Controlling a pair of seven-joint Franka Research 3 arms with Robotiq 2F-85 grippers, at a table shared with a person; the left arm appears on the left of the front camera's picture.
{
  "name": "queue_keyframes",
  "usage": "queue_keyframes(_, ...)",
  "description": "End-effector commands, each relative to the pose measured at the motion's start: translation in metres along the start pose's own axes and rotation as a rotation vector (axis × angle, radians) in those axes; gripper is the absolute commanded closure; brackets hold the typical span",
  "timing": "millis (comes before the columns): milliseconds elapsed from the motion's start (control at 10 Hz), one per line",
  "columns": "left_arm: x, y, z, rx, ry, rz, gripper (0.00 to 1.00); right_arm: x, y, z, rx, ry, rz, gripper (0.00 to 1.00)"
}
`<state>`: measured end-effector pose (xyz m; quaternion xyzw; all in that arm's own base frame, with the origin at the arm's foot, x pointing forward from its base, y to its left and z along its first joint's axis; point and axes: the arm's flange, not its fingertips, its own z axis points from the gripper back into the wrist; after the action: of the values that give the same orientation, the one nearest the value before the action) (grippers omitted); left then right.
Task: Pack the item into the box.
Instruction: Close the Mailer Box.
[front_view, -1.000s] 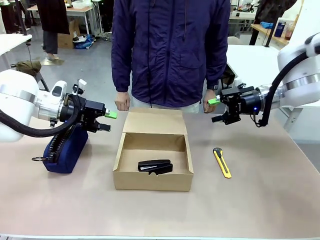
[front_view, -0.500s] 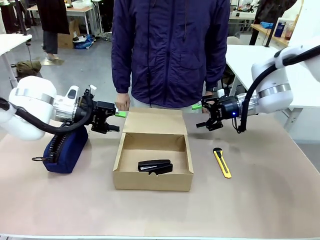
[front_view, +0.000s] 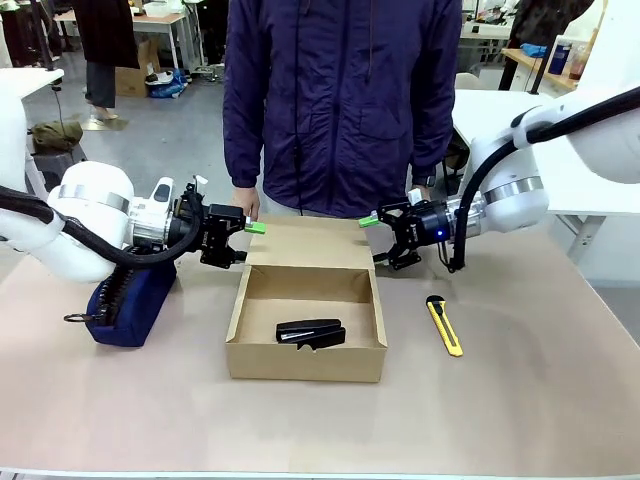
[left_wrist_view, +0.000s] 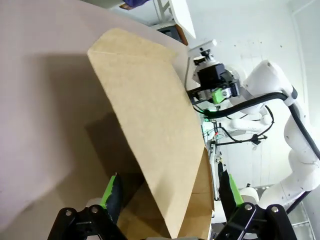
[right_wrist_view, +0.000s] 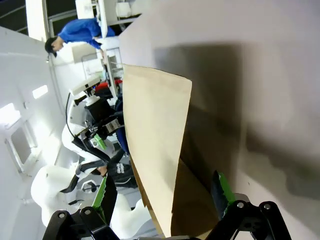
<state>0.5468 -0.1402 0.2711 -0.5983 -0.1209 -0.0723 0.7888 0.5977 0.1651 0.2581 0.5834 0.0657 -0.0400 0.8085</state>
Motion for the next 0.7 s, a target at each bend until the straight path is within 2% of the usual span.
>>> queue_keyframes(0, 0.0049, 0.0054, -0.0026, -0.08, -0.014, -0.017, 0.0, 0.0073, 0.0041, -0.0079, 0.031, 0.026, -0.024, 0.0)
queue_keyframes(300, 0.0057, 0.0057, -0.0086, -0.15, -0.009, 0.014, 0.0, 0.0041, 0.0011, -0.0121, 0.064, 0.047, -0.016, 0.0)
queue_keyframes(500, 0.0038, 0.0063, -0.0121, -0.148, 0.0, 0.025, 0.0, 0.0043, -0.0012, -0.0129, 0.059, 0.047, -0.026, 0.0)
queue_keyframes(600, 0.0039, 0.0072, -0.0122, -0.143, 0.0, 0.033, 0.19, 0.004, -0.0012, -0.0125, 0.054, 0.044, -0.026, 0.19)
